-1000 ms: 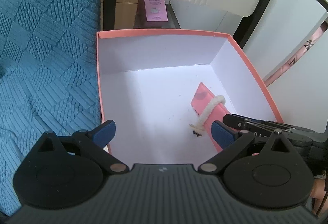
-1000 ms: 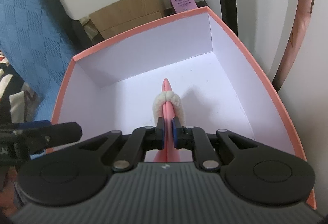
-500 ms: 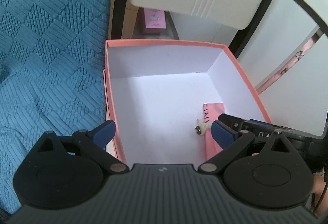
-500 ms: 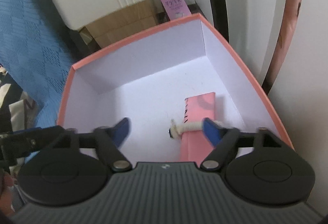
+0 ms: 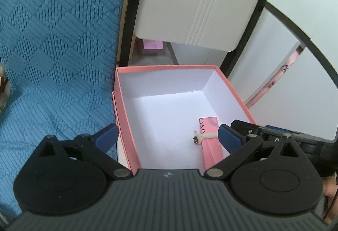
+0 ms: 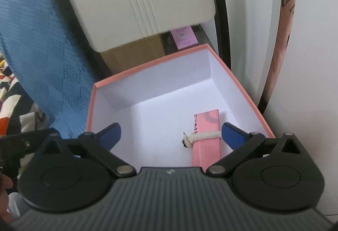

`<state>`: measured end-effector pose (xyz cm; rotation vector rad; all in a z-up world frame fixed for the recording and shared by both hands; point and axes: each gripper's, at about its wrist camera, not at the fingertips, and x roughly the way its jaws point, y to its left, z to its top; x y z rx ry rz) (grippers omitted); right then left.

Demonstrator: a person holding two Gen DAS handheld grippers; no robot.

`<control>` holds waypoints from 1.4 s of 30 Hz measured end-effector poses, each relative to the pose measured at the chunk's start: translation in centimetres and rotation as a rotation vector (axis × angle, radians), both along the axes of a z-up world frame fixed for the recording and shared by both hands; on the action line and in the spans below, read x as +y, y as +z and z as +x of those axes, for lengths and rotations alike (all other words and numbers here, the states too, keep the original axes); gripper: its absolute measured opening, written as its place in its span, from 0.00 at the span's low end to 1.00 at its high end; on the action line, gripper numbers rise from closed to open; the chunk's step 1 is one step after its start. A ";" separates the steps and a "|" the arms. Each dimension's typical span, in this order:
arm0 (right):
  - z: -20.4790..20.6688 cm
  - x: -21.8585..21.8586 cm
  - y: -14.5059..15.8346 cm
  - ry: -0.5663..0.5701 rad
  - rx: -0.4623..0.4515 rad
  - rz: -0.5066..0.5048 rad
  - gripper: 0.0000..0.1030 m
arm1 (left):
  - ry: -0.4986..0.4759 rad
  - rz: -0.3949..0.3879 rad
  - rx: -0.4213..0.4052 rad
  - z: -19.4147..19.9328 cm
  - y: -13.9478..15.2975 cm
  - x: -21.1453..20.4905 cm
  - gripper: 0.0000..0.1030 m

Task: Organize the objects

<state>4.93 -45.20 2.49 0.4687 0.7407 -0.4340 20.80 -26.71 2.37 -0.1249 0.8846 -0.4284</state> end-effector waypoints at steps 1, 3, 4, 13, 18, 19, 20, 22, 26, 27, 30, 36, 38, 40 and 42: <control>-0.2 0.3 0.4 -0.002 -0.003 -0.003 1.00 | -0.005 0.003 -0.007 -0.4 0.4 0.2 0.99; -0.7 0.9 1.0 -0.006 -0.008 -0.011 1.00 | -0.011 -0.002 -0.023 -1.3 1.2 0.8 0.99; -1.0 1.2 1.3 -0.006 -0.015 -0.017 1.00 | -0.012 -0.008 -0.029 -1.7 1.5 1.1 0.99; -3.4 4.1 3.5 -0.002 -0.043 -0.055 1.00 | -0.015 -0.032 -0.082 -4.9 4.4 3.3 1.00; -4.4 5.9 5.0 -0.004 -0.054 -0.075 1.00 | -0.015 -0.048 -0.109 -6.6 5.7 4.6 1.00; -4.7 6.3 5.3 -0.005 -0.058 -0.078 1.00 | -0.016 -0.050 -0.114 -6.9 6.0 4.9 1.00; -4.9 6.6 5.5 -0.006 -0.061 -0.080 1.00 | -0.018 -0.053 -0.119 -7.2 6.2 5.1 1.00; -5.2 7.3 6.0 -0.007 -0.064 -0.087 1.00 | -0.022 -0.054 -0.127 -7.9 6.6 5.7 1.00; -6.2 8.7 6.5 -0.019 -0.073 -0.098 1.00 | -0.034 -0.058 -0.148 -9.4 7.2 6.6 1.00; -6.4 9.1 6.5 -0.023 -0.075 -0.099 1.00 | -0.034 -0.056 -0.151 -9.8 7.3 6.8 1.00; -7.1 10.3 6.7 -0.024 -0.069 -0.114 1.00 | -0.040 -0.055 -0.163 -10.9 7.5 7.4 1.00; -8.6 12.3 7.1 -0.036 -0.081 -0.130 1.00 | -0.038 -0.053 -0.194 -13.0 7.6 8.8 1.00; -8.8 13.1 7.2 -0.033 -0.080 -0.147 1.00 | -0.036 -0.056 -0.192 -13.2 7.4 9.5 1.00; -9.0 13.8 7.2 -0.032 -0.082 -0.154 1.00 | -0.029 -0.064 -0.192 -13.4 7.2 10.3 1.00; -9.2 14.4 7.1 -0.032 -0.081 -0.149 1.00 | -0.024 -0.066 -0.192 -13.6 6.9 11.0 1.00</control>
